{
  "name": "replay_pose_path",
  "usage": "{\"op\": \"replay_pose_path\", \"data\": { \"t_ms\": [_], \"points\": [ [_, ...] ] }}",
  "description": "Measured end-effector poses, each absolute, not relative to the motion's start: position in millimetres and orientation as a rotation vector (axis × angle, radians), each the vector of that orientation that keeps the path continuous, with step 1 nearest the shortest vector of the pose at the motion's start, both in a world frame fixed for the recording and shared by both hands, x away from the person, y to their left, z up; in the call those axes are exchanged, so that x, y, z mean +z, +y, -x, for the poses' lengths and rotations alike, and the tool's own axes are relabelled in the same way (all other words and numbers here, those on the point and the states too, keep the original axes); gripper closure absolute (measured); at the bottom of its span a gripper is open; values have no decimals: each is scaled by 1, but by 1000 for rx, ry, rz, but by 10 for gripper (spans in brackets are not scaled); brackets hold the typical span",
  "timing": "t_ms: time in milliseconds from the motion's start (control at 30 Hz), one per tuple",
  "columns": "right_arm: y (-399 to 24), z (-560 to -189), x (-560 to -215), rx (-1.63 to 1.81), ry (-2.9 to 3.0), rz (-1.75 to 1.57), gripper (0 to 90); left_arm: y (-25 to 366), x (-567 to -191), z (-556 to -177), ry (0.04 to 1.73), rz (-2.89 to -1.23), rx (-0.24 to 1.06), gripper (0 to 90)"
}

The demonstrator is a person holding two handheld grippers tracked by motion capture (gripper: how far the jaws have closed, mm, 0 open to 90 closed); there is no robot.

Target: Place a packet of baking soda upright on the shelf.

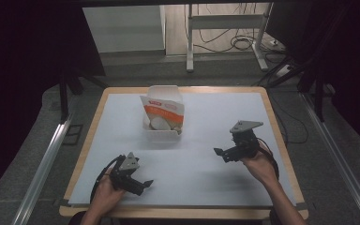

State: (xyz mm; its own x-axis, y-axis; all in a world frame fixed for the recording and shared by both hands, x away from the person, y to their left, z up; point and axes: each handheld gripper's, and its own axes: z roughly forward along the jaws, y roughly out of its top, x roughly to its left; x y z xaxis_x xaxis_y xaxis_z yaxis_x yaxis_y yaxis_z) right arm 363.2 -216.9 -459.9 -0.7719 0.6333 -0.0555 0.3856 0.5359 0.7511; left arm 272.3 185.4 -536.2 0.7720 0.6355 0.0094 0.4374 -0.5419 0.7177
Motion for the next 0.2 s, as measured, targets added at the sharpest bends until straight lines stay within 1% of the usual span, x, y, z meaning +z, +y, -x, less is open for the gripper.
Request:
{"op": "replay_pose_path", "data": {
  "t_ms": [200],
  "points": [
    [-230, -359, -476, 1030, 2470, -876, 0, 185, -536, -273, 792, -2229, 349, 8]
  ]
}}
